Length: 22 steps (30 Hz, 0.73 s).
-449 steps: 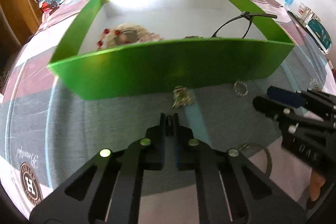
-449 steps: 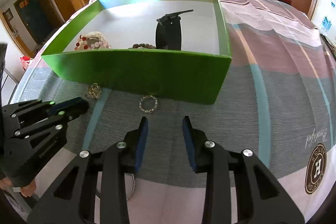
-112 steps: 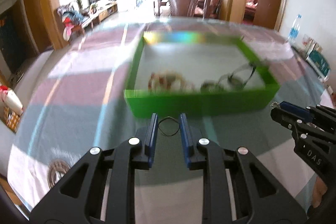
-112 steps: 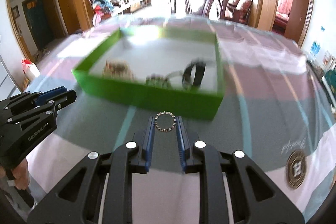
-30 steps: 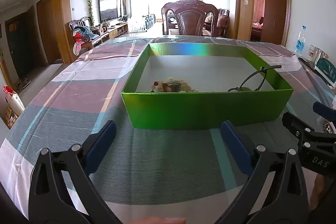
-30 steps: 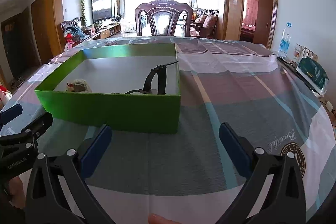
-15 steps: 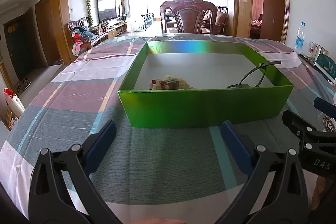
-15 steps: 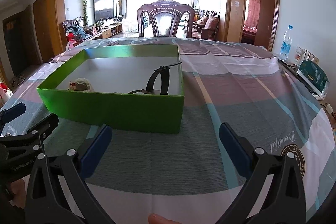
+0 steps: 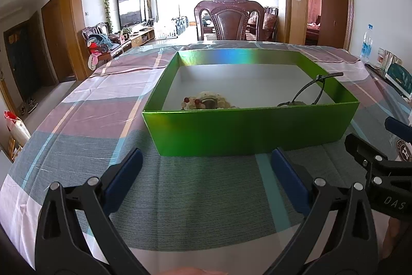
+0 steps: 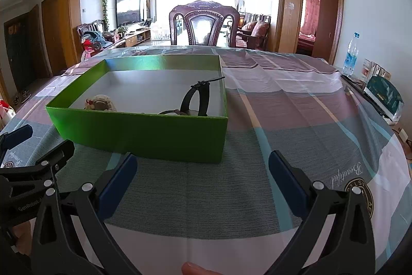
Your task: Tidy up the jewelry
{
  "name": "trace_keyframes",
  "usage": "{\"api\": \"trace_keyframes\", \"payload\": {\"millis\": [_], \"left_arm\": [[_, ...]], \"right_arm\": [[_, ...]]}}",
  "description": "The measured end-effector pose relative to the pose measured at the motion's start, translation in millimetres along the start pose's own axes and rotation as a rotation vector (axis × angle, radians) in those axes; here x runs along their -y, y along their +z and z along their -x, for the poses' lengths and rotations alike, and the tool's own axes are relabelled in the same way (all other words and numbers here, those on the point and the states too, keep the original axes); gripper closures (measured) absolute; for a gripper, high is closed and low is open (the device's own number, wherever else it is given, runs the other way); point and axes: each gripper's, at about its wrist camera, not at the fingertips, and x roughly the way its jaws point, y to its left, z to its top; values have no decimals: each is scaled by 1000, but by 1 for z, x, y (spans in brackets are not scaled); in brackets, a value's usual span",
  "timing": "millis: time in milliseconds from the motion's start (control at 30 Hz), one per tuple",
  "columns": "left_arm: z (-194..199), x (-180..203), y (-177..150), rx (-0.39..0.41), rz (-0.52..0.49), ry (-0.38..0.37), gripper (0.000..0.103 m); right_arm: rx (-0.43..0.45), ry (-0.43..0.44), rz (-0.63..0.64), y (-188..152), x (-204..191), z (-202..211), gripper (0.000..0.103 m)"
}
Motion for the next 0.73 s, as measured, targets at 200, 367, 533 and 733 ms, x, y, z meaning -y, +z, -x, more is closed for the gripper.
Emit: {"api": "trace_keyframes", "payload": {"millis": [200,367,533,733], "left_arm": [[1,1,-1,-1,-3,0,4],[2,0,-1,4,0,0,4],[1,0,0,-4,1,2,4],[-9,1,-1,-53,-11,32,4]], "right_arm": [[0,1,-1,0,0,0,3],[-2,2,0,0,1,1,3],[-13,3,2,-1,1,-1,3],[-62,0,-4,-4,1,-10,3]]}}
